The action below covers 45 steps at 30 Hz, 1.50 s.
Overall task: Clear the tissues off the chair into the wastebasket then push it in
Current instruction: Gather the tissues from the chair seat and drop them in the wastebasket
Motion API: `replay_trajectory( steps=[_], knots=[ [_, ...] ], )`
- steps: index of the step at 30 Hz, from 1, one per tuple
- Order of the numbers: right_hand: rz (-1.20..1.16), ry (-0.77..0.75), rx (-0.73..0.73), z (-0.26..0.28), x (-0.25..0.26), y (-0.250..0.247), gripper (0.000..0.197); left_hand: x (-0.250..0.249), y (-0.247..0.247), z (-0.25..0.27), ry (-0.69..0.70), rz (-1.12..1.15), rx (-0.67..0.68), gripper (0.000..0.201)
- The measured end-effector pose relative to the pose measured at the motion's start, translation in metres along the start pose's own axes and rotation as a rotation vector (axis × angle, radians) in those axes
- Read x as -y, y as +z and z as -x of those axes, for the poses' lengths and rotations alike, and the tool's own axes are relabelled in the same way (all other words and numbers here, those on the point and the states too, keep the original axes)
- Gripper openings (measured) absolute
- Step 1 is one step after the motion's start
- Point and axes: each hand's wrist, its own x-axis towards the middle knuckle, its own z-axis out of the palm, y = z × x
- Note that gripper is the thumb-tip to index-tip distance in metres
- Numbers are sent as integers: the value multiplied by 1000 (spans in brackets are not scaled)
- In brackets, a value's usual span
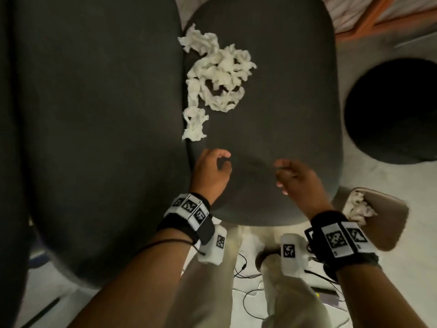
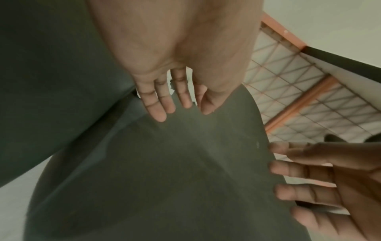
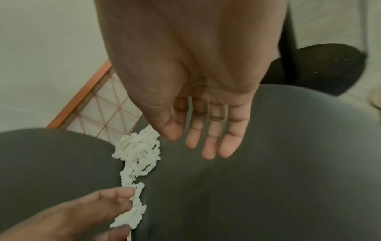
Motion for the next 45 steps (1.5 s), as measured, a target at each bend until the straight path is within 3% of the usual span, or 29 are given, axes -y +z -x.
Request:
replay_trajectory(
  steps=[8, 15, 19, 24, 27, 31, 36, 39, 42, 45],
  knots=[
    [369, -225, 48, -74, 77, 31, 22, -3, -23, -74, -178, -109, -126, 43],
    [500, -317, 93, -141, 107, 48, 26, 16, -15, -110, -224, -152, -25, 68],
    [567, -365, 138, -168, 115, 61, 36, 28, -4, -116, -208, -123, -153, 57],
    [748, -390, 242, -183, 117, 75, 57, 38, -2, -109, -207, -16, -253, 24],
    [832, -394, 276, -189, 122, 82, 67, 35, -2, -100, -187, 113, -283, 29],
    [867, -392, 250, -200, 130, 91, 54, 28, -5, -94, -154, 232, -249, 58],
    [856, -324, 275, -206, 131, 92, 26, 33, 1, -100, -229, 84, -81, 81],
    [752, -256, 229, -197, 132, 86, 26, 33, 4, -108, -220, -35, -66, 68],
    [672, -151, 196, -189, 135, 77, 31, 37, 7, -112, -214, 4, -52, 43],
    [554, -66, 167, -183, 135, 70, 48, 35, 7, -111, -220, 77, -75, 15]
  ],
)
